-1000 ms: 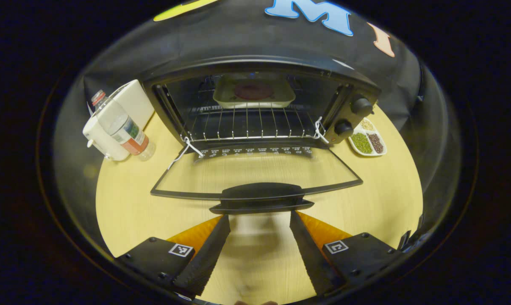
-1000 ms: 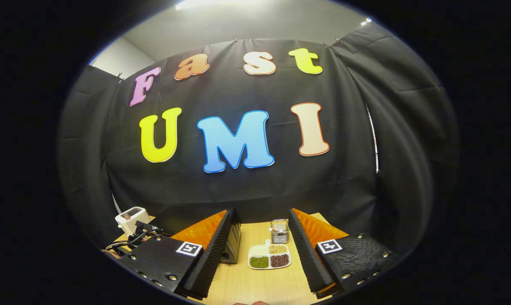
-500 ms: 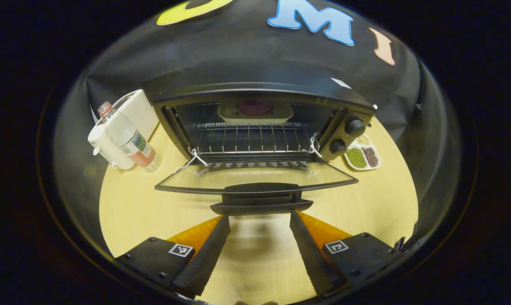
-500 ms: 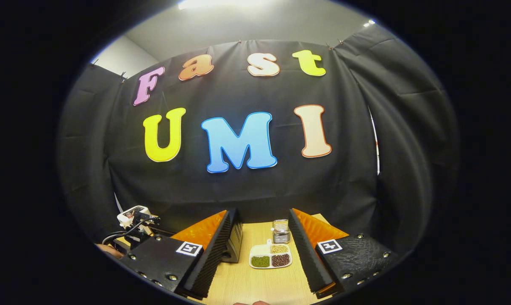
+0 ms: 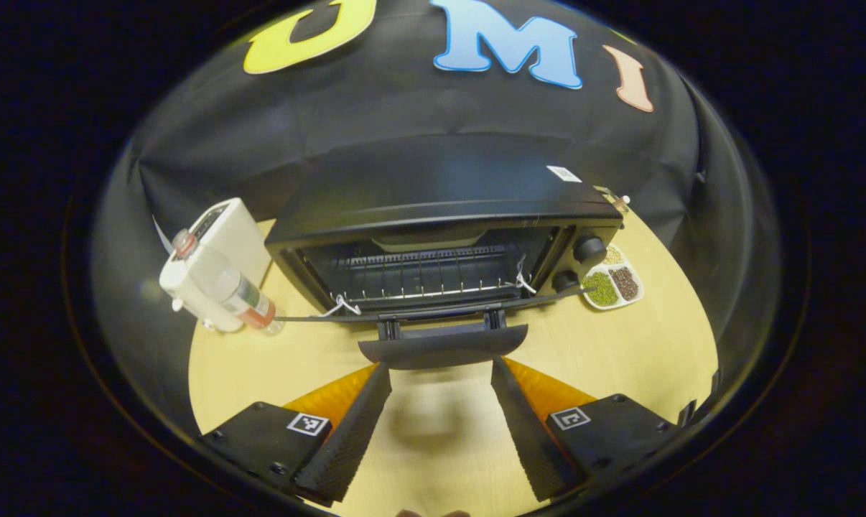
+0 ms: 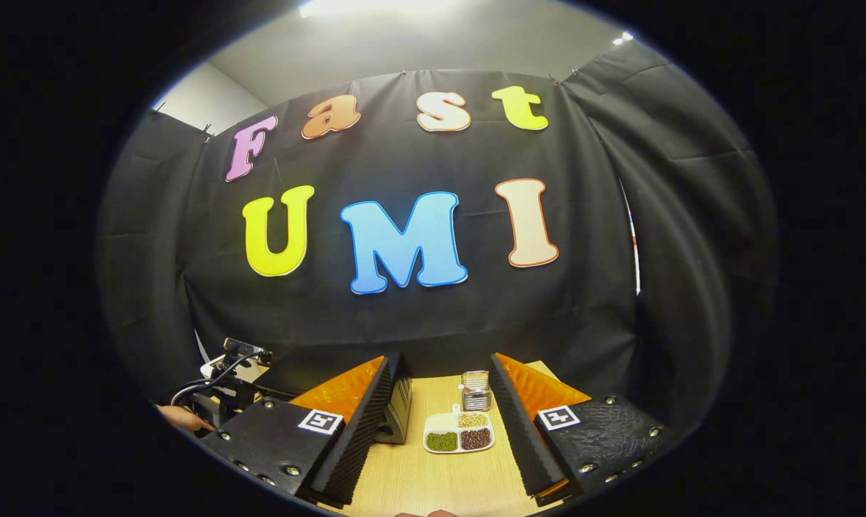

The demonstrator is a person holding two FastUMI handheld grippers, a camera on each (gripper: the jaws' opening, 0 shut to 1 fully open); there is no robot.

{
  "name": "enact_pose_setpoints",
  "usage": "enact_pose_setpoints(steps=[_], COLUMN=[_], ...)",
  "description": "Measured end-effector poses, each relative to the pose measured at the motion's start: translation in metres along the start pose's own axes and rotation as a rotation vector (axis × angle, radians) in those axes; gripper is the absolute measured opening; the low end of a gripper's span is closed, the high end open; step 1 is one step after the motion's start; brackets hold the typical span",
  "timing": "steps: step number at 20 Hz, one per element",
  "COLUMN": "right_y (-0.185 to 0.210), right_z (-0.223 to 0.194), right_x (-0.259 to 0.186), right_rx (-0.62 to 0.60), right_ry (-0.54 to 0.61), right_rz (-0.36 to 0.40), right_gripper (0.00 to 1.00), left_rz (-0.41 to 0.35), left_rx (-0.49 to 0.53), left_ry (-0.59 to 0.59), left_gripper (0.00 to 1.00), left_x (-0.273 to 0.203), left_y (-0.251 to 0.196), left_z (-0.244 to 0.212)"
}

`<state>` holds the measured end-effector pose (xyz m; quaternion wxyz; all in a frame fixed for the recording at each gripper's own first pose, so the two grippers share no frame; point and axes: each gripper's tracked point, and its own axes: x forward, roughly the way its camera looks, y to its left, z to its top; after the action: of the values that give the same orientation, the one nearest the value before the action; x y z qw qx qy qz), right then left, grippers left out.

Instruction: Open the electric oven with the left hand, put the food in, and close the electric oven.

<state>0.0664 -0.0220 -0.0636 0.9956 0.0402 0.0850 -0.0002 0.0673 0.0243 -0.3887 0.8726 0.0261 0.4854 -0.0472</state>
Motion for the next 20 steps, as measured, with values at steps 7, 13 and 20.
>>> enact_pose_setpoints(steps=[7, 13, 20], right_y=[-0.006, -0.008, -0.009], right_z=[0.001, 0.016, 0.049], right_x=[-0.006, -0.010, -0.018], right_rx=[-0.018, -0.032, -0.043], right_ry=[-0.003, -0.027, -0.094], right_rz=[-0.002, 0.023, 0.059], right_gripper=[0.83, 0.84, 0.84], left_rz=[-0.001, 0.023, 0.091], left_rx=[-0.042, -0.061, -0.123], left_ry=[-0.117, -0.522, -0.908], left_gripper=[1.00, 1.00, 0.96], left_x=[-0.027, -0.148, -0.306], left_y=[0.002, -0.018, -0.042], left_z=[0.029, 0.105, 0.129])
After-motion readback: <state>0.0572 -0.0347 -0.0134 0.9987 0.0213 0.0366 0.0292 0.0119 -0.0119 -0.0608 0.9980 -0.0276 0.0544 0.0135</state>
